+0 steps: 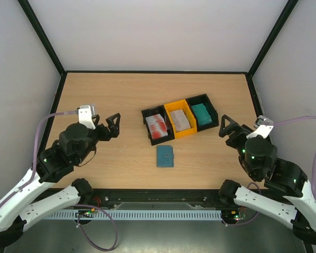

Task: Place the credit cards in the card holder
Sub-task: Reset both arms

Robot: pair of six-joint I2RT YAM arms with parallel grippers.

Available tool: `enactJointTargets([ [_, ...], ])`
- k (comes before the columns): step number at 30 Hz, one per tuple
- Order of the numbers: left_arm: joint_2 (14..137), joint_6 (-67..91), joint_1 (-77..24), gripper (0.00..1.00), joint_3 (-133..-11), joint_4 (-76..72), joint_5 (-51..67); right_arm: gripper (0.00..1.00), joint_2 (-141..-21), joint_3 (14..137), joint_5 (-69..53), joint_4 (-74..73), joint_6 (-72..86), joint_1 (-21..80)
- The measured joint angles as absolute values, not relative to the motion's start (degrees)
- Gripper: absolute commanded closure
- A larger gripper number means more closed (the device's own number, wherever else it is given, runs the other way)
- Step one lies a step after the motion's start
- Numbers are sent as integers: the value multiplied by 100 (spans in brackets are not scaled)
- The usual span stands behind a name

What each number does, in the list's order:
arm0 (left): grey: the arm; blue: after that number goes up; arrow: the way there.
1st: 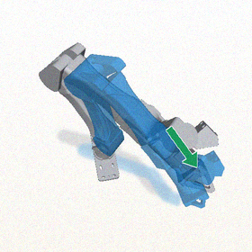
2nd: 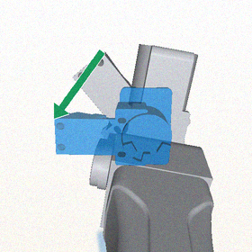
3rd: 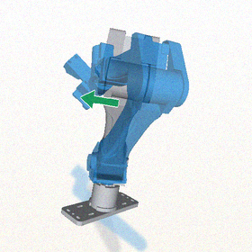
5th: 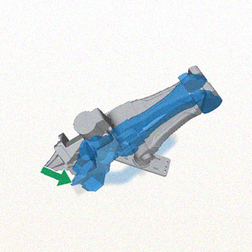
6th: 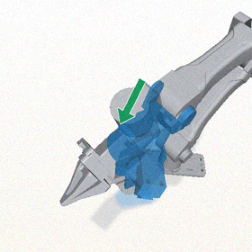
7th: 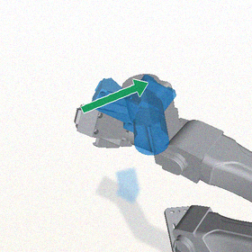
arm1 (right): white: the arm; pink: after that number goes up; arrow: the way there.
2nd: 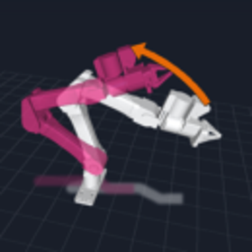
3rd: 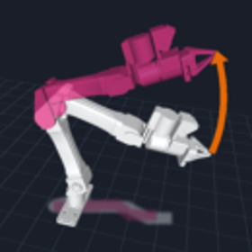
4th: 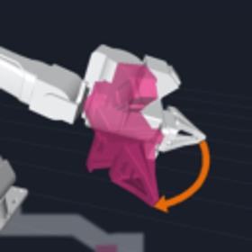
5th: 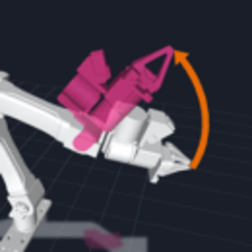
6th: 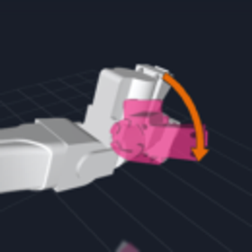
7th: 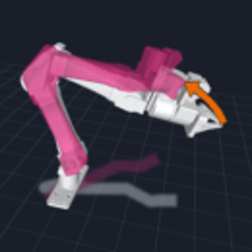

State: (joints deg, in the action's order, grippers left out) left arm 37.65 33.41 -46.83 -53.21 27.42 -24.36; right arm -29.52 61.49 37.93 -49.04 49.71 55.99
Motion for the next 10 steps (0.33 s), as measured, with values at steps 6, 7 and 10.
enactJointTargets([
  [6,3439,3212,-4683,0,-5474,3068,-2648,2,-2770,6228,3983,-5203,5024,5599],
  [7,3371,3190,-4683,0,-5492,3111,-2683,2,-2766,6241,4010,-5247,5037,5599],
  [10,3218,3120,-4683,0,-5511,3212,-2751,2,-2738,6241,4042,-5323,5059,5599],
])
